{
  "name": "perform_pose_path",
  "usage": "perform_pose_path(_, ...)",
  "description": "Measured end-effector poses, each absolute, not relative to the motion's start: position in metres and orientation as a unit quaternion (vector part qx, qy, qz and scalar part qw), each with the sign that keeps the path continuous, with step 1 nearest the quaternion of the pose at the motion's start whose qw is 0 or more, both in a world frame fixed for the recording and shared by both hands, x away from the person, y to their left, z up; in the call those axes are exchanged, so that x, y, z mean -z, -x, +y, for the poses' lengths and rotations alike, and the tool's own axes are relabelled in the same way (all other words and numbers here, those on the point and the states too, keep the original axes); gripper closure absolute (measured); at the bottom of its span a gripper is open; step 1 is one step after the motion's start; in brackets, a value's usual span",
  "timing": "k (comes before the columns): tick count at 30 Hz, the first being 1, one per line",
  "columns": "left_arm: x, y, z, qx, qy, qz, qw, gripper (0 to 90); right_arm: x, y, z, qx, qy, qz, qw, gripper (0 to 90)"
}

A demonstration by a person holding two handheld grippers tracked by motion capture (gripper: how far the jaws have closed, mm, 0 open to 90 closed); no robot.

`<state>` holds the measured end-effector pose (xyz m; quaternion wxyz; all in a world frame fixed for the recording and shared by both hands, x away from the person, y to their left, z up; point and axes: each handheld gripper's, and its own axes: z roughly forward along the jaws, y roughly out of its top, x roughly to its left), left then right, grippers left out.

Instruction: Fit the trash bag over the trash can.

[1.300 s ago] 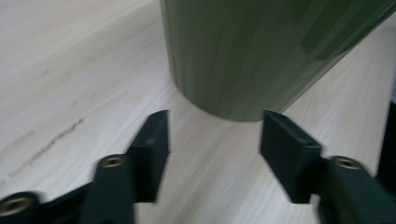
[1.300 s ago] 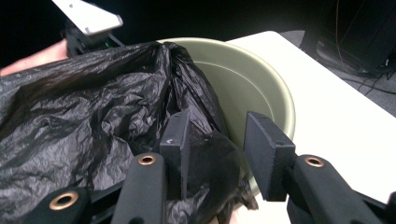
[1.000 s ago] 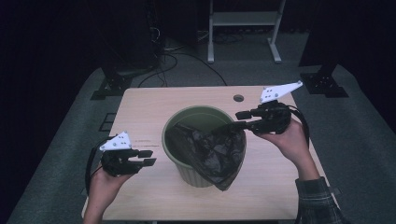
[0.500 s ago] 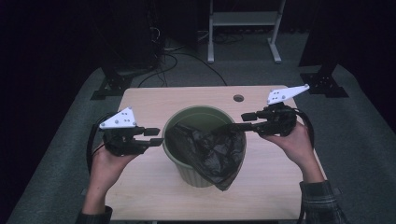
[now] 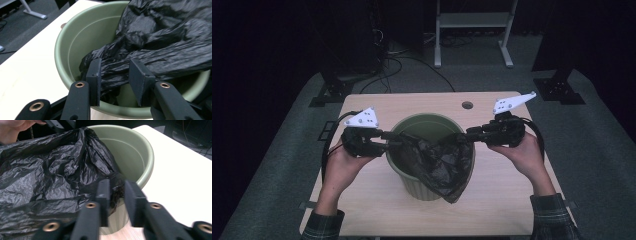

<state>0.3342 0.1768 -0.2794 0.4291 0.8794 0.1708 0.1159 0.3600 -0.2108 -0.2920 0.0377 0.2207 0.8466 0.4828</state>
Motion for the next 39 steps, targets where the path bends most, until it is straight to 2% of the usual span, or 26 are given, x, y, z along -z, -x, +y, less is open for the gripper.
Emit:
perform_pose_path(3, 0.282, -0.337, 0.173, -0.108, -0.884, 0.168, 0.422, 71.7, 0.291, -0.359, -0.210, -0.480, -0.215, 0.849, 0.042, 86.6)
perform_pose_path(8, 0.288, -0.340, 0.165, -0.098, -0.896, 0.160, 0.404, 77.9, 0.287, -0.360, -0.207, -0.483, -0.213, 0.848, 0.049, 88.5)
perform_pose_path(15, 0.292, -0.341, 0.152, -0.095, -0.903, 0.146, 0.393, 78.3, 0.274, -0.369, -0.194, -0.496, -0.203, 0.843, 0.052, 88.5)
perform_pose_path(25, 0.293, -0.341, 0.134, -0.109, -0.916, 0.120, 0.366, 78.4, 0.251, -0.388, -0.150, -0.496, -0.178, 0.848, 0.054, 88.9)
perform_pose_path(28, 0.293, -0.339, 0.130, -0.110, -0.918, 0.112, 0.365, 75.1, 0.250, -0.396, -0.136, -0.491, -0.176, 0.852, 0.052, 88.9)
perform_pose_path(29, 0.293, -0.338, 0.129, -0.112, -0.917, 0.110, 0.367, 71.1, 0.251, -0.400, -0.129, -0.487, -0.175, 0.854, 0.051, 89.0)
perform_pose_path(39, 0.277, -0.325, 0.127, -0.115, -0.900, 0.096, 0.410, 54.3, 0.263, -0.413, -0.115, -0.481, -0.185, 0.856, 0.040, 88.9)
